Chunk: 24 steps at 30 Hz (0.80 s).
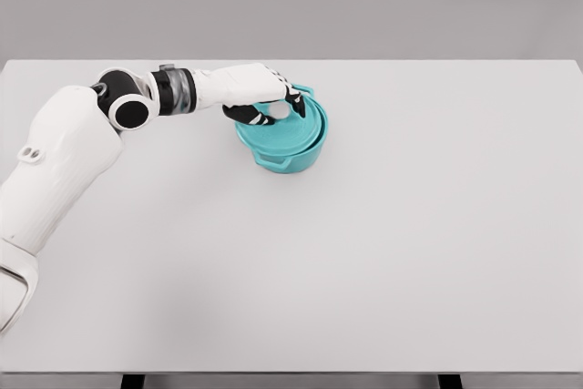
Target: Cover the pot with left arm
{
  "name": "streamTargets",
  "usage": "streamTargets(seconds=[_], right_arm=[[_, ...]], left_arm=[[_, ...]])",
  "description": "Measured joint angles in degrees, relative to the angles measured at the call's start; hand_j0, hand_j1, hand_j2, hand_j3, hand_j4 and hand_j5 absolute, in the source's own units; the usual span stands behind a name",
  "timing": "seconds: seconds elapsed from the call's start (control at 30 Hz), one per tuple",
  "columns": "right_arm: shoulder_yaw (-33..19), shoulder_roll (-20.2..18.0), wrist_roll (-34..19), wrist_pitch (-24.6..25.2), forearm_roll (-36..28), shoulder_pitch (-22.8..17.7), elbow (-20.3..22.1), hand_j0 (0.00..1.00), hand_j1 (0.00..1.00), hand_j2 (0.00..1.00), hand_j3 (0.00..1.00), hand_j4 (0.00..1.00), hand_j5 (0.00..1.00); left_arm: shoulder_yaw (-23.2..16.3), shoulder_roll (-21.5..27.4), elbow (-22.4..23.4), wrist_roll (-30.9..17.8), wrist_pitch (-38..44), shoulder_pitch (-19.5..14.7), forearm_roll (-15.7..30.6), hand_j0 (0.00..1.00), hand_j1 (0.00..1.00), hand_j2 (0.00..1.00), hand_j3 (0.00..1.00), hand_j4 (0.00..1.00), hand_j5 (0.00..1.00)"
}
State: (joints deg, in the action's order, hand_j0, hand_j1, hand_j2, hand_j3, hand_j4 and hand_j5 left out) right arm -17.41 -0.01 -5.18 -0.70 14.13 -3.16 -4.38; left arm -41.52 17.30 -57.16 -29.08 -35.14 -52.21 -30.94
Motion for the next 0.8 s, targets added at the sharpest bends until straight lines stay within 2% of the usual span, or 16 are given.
streamTargets(seconds=[0.23, 0.37, 0.8], right_arm=[[0.00, 0.00, 0.00, 0.00, 0.01, 0.00, 0.00, 1.00, 1.00, 1.00, 1.00, 1.00, 1.00], [0.00, 0.00, 0.00, 0.00, 0.01, 0.00, 0.00, 1.00, 1.00, 1.00, 1.00, 1.00, 1.00], [0.00, 0.00, 0.00, 0.00, 0.01, 0.00, 0.00, 1.00, 1.00, 1.00, 1.00, 1.00, 1.00]], left_arm=[[0.02, 0.00, -0.33, -0.02, 0.00, -0.26, 0.00, 0.66, 0.66, 0.66, 0.66, 0.66, 0.66], [-0.01, 0.00, -0.32, 0.00, 0.00, -0.44, -0.01, 0.72, 0.72, 0.72, 0.72, 0.72, 0.72], [0.17, 0.22, -0.30, -0.01, 0.00, -0.26, 0.04, 0.75, 0.75, 0.75, 0.75, 0.75, 0.75]])
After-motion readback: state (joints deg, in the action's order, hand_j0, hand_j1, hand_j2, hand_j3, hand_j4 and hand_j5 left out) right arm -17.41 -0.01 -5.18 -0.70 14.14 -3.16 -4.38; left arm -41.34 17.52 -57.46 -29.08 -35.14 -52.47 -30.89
